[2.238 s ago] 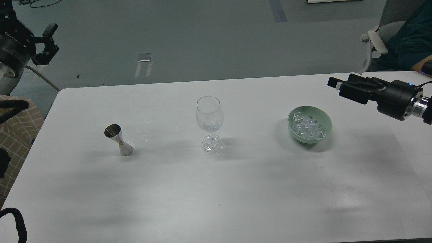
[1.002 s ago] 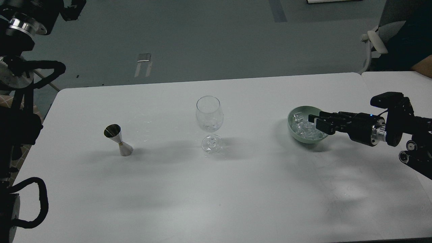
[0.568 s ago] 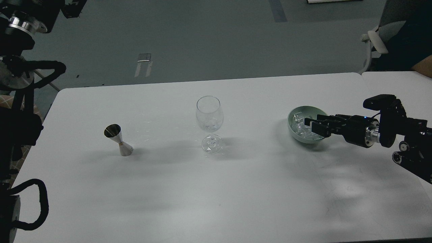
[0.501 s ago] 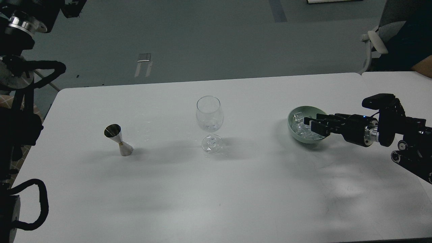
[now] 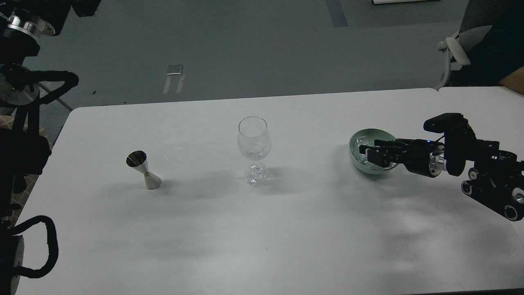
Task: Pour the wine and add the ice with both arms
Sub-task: 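Close the right gripper on an ice cube in the bowl, then lift the ice with the right gripper and move it over the glass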
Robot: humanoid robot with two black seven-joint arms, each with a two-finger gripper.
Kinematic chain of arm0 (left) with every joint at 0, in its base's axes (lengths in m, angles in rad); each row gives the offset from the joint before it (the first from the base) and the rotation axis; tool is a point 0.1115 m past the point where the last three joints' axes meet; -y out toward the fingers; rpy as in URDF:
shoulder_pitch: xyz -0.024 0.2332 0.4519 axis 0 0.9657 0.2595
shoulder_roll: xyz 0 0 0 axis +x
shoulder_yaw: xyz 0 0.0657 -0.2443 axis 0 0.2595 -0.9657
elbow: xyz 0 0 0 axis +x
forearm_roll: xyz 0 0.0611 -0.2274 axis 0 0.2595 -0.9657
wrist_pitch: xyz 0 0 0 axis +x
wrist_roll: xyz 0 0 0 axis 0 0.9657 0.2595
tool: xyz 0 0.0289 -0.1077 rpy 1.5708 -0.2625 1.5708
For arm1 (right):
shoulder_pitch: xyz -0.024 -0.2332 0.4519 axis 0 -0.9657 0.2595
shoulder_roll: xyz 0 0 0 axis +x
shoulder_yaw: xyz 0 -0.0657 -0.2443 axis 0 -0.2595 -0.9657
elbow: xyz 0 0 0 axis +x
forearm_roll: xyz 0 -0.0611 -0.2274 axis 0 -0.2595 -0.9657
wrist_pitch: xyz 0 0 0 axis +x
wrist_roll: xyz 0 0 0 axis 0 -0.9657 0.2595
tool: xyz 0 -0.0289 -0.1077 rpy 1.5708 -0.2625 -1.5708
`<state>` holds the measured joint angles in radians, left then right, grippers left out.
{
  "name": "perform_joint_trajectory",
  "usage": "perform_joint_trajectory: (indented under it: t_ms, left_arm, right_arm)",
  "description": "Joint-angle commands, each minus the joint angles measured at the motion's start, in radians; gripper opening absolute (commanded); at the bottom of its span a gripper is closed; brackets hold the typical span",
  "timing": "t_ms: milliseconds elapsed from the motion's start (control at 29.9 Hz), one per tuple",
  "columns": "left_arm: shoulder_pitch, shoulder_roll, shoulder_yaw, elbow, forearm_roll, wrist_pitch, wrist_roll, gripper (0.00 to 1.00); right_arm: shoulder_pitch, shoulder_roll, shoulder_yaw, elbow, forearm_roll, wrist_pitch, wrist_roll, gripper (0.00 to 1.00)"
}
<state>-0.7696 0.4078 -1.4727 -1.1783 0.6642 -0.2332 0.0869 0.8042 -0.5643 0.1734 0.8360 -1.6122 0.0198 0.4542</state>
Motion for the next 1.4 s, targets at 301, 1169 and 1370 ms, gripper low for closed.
perform_joint_trajectory:
  t_ms: [301,1169,1370]
  left_arm:
    - [0.004,0.0,0.002,-0.004,0.0,-0.002,0.001,0.98]
    - [0.007,0.0,0.002,-0.023,0.0,-0.002,0.001,0.98]
    - [0.006,0.0,0.002,-0.023,0.0,-0.002,0.001,0.98]
  right_arm:
    - [0.006,-0.002,-0.006,0.0,0.0,0.0,0.001,0.35]
    - [0.11,-0.196,0.029,0.196,0.018,-0.003,0.003,0.0]
    - [0.214,-0.279,0.032,0.374,0.021,0.003,0.006,0.0]
